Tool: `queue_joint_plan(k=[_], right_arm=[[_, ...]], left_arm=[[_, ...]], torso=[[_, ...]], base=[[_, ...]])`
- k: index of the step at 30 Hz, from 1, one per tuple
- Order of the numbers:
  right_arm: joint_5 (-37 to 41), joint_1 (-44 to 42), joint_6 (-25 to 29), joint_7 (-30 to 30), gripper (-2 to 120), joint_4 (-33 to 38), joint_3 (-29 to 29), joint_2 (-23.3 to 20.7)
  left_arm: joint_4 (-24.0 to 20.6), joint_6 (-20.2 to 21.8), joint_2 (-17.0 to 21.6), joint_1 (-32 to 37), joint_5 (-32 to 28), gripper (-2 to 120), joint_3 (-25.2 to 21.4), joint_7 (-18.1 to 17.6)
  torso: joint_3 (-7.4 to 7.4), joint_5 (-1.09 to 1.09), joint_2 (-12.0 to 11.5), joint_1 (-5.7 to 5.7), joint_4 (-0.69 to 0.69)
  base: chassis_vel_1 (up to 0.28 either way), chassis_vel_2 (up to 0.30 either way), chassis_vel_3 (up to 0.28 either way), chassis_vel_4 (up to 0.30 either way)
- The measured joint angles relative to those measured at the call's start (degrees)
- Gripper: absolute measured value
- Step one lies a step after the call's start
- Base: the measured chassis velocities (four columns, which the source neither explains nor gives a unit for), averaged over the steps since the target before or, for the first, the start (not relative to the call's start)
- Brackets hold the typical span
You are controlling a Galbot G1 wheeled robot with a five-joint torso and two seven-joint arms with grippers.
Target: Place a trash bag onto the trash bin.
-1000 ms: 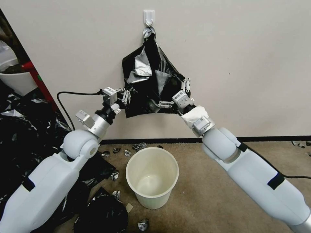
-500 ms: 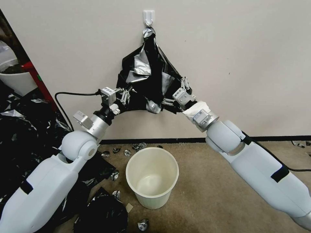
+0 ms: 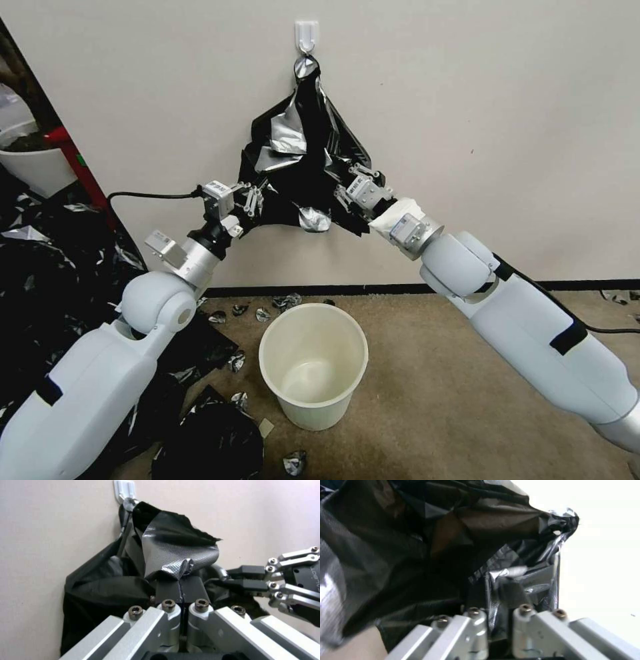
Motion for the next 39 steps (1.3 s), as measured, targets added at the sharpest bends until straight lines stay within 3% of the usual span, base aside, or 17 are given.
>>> queue_joint_plan(k=[3,13,16,21,26,29,31,37,39], right_arm=[[-0.2,-0.5,0.0,0.0,0,0.0,0.3,0.0],[0.6,-1.4,0.9,1.5,3,0.4,0.7,0.3],[1.1,-1.2,1.4,1.6,19,0.7,0.4,0.6],[1.1,-0.5,0.0,1.5,34,1.0,0.0,0.7],[1.1,1.4,-3.4,1.4,53,1.2,-1.1,0.8],[1.4,2.2,-6.5,-1.6,68,1.9,-1.3,0.8],[1.4,2.3,-7.1,-2.0,69,2.0,-1.3,0.8],[0.2,2.4,-12.3,-3.7,96,2.1,-1.2,0.9],[-0.1,2.5,-12.6,-3.6,97,2.0,-1.1,1.0]], left_arm=[[0.3,0.0,-0.1,-0.1,-0.2,0,-0.1,0.0],[1.2,0.0,-0.5,-0.5,-0.6,0,0.1,0.0],[1.6,0.0,-0.5,-0.6,-0.5,0,0.3,0.0],[1.6,-0.1,-0.5,-0.6,-0.4,0,0.4,0.1],[1.7,-0.1,-0.4,-0.5,-0.4,0,0.4,0.1],[1.6,-0.1,-0.4,-0.4,-0.4,0,0.4,0.1],[1.6,-0.1,-0.4,-0.4,-0.4,0,0.4,0.1],[1.2,-0.1,-0.4,0.0,-0.3,0,0.1,0.1],[1.2,-0.2,-0.4,0.1,-0.3,0,0.0,0.1]], torso=[[0.0,0.0,0.0,0.0,0.0],[0.0,0.0,0.0,0.0,0.0],[0.0,0.0,0.0,0.0,0.0],[0.0,0.0,0.0,0.0,0.0],[0.0,0.0,0.0,0.0,0.0],[0.0,0.0,0.0,0.0,0.0],[0.0,0.0,0.0,0.0,0.0],[0.0,0.0,0.0,0.0,0.0],[0.0,0.0,0.0,0.0,0.0]], base=[[0.0,0.0,0.0,0.0],[0.0,0.0,0.0,0.0],[0.0,0.0,0.0,0.0],[0.0,0.0,0.0,0.0],[0.0,0.0,0.0,0.0],[0.0,0.0,0.0,0.0],[0.0,0.0,0.0,0.0],[0.0,0.0,0.0,0.0],[0.0,0.0,0.0,0.0]])
